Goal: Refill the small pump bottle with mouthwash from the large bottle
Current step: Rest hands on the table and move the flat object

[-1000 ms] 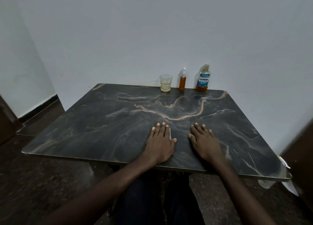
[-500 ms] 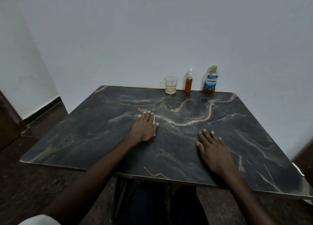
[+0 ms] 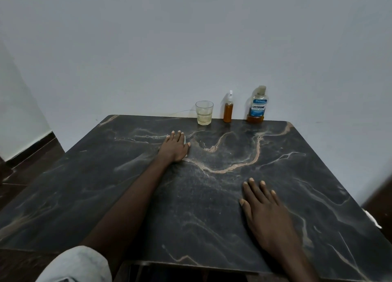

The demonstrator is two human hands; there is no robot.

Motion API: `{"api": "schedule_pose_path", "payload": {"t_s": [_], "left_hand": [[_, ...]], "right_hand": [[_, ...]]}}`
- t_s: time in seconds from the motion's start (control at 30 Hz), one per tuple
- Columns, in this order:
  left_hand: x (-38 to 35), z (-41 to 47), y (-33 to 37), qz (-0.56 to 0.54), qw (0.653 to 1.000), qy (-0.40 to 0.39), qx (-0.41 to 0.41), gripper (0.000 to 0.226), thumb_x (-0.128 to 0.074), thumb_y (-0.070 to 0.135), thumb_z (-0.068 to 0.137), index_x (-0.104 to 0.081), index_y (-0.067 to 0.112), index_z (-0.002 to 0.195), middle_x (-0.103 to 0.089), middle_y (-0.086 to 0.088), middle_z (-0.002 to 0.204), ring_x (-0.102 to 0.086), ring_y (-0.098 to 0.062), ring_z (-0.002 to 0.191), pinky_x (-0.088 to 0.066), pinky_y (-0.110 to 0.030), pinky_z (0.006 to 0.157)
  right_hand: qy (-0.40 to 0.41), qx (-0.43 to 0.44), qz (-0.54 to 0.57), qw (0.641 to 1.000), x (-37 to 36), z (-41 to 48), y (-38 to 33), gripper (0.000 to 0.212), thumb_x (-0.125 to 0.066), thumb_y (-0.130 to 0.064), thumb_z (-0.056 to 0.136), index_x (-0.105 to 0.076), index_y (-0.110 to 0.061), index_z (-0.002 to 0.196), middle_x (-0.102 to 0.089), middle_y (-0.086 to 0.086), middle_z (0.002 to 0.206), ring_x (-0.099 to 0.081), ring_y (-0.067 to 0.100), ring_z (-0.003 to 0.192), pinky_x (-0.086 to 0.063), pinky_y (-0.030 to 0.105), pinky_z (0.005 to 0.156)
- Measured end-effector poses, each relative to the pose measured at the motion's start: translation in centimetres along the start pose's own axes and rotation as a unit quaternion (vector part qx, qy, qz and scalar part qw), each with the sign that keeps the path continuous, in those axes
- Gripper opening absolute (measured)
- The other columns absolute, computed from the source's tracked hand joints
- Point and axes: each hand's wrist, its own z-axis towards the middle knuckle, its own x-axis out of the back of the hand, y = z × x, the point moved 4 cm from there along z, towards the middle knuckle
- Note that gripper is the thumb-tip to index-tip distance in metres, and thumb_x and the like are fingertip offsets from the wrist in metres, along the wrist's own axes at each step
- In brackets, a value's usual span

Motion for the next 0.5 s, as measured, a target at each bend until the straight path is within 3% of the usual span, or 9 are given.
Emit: {"api": "schedule_pose_path", "payload": {"t_s": [0.23, 0.3, 0.4, 0.5], "left_hand": [[-0.5, 3.8, 3.5, 0.003, 1.000, 0.002, -0.011, 0.072, -0.017, 0.051, 0.111, -0.004, 0.005, 0.165, -0.001, -0.014, 0.174, 0.003, -0.032, 0.161, -0.003, -0.047, 0.130], [-0.8, 4.0, 4.8, 0.000, 1.000, -0.002, -0.021, 0.075, -0.016, 0.053, 0.110, -0.003, 0.005, 0.165, 0.000, -0.014, 0.174, 0.004, -0.031, 0.161, -0.002, -0.047, 0.130], [-1.2, 4.6, 7.9, -0.001, 0.999, -0.004, -0.043, 0.076, -0.015, 0.056, 0.109, -0.004, 0.006, 0.165, 0.001, -0.014, 0.174, 0.005, -0.031, 0.161, 0.000, -0.047, 0.130], [-1.3, 5.9, 11.8, -0.006, 0.998, -0.011, -0.063, 0.078, -0.014, 0.059, 0.108, -0.003, 0.007, 0.165, 0.002, -0.013, 0.174, 0.007, -0.030, 0.161, 0.002, -0.047, 0.130]], "right_hand": [[-0.002, 0.002, 0.007, 1.000, 0.1, 0.2, -0.3, 0.083, 0.014, -0.057, 0.091, -0.010, -0.030, 0.166, 0.003, -0.011, 0.172, 0.008, 0.015, 0.160, 0.003, 0.032, 0.128], [0.010, -0.001, -0.005, 1.000, -0.1, 0.2, -0.4, 0.077, 0.000, -0.056, 0.098, -0.026, -0.027, 0.163, -0.015, -0.008, 0.171, -0.009, 0.018, 0.160, -0.004, 0.030, 0.128], [0.034, -0.014, -0.036, 0.999, -0.5, 0.4, 0.1, 0.061, -0.027, -0.049, 0.104, -0.054, -0.020, 0.150, -0.046, -0.001, 0.159, -0.041, 0.024, 0.149, -0.020, 0.036, 0.117], [0.043, -0.013, -0.039, 0.998, -0.8, 0.4, 0.3, 0.058, -0.033, -0.047, 0.103, -0.058, -0.019, 0.147, -0.050, 0.000, 0.157, -0.045, 0.026, 0.146, -0.023, 0.038, 0.115]]}}
